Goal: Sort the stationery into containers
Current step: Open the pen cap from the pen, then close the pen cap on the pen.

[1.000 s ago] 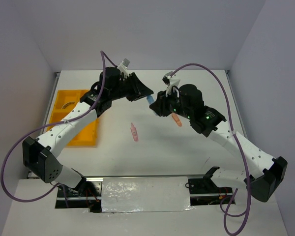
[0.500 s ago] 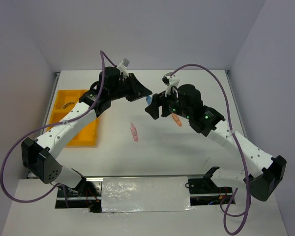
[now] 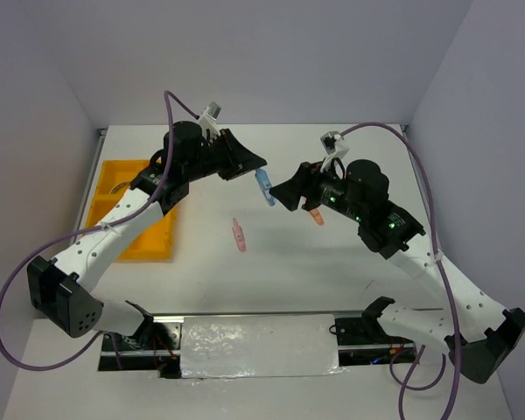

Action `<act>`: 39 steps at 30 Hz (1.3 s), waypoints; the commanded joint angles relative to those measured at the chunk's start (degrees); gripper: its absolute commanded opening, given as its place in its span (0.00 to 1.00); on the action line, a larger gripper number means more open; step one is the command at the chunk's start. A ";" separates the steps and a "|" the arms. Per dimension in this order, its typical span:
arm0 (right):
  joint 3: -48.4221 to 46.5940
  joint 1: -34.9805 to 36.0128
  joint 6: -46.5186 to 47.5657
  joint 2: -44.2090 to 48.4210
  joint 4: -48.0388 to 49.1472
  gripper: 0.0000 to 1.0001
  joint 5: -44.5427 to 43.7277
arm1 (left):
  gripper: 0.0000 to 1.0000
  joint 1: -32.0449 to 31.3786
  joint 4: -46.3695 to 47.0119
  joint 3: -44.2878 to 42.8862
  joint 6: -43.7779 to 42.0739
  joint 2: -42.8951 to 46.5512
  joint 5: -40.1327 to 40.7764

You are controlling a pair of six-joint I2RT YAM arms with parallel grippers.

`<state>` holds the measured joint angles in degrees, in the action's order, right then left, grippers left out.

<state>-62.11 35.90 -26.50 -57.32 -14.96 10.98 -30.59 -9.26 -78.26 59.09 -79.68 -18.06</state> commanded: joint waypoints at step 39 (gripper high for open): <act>3.22 -0.48 -27.20 -4.38 21.47 0.00 7.21 | 0.00 -0.96 25.43 12.87 9.03 7.52 -2.07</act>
<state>-55.99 35.46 -54.17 -61.12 3.29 18.41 -30.79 13.45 -65.54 68.05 -73.08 -19.16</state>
